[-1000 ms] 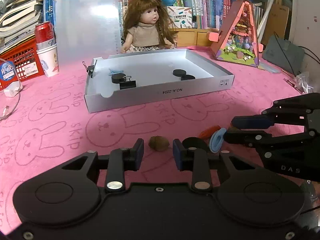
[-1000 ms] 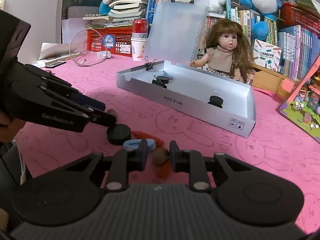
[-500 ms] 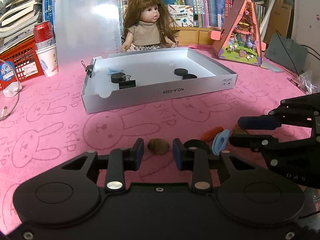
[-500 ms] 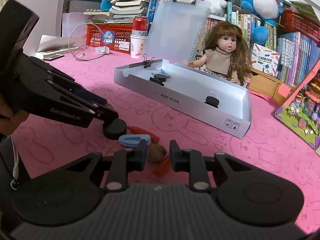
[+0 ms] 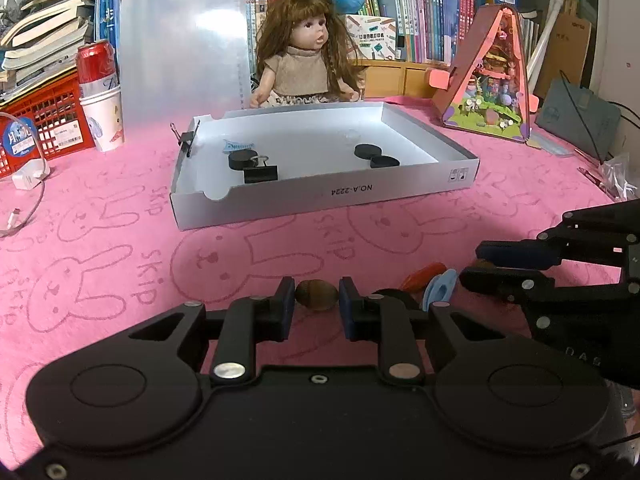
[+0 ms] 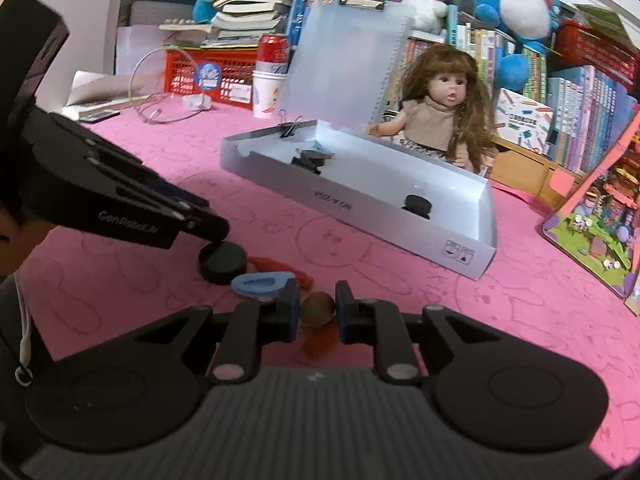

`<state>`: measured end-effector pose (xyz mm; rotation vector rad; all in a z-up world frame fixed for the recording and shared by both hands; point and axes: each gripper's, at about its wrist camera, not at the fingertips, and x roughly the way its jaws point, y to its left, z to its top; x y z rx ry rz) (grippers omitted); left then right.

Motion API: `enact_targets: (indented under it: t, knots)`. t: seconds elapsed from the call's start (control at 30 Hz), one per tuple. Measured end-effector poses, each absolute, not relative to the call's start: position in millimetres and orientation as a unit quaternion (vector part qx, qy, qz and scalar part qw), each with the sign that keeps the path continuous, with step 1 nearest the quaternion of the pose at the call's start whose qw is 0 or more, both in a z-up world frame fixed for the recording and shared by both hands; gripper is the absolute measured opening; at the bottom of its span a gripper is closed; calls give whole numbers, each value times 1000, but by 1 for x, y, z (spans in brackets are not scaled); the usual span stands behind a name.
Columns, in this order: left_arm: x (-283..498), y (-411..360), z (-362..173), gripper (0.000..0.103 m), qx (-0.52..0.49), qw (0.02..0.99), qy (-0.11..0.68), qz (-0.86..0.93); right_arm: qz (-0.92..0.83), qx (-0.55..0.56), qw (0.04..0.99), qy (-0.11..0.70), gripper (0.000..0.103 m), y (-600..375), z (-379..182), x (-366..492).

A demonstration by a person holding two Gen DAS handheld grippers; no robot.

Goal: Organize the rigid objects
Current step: 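Grasp a brown walnut with the left tool while the right tool grasps another walnut, then carry both walnuts with both tools over the white box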

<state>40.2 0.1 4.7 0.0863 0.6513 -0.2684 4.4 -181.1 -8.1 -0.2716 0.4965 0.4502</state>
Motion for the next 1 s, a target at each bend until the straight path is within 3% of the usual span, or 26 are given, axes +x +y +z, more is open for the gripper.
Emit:
enact_targets:
  t: [1.0]
  knots:
    - [106,-5,56,22,-15,945,302,-123,107,11,956,273,22,-225,29,87]
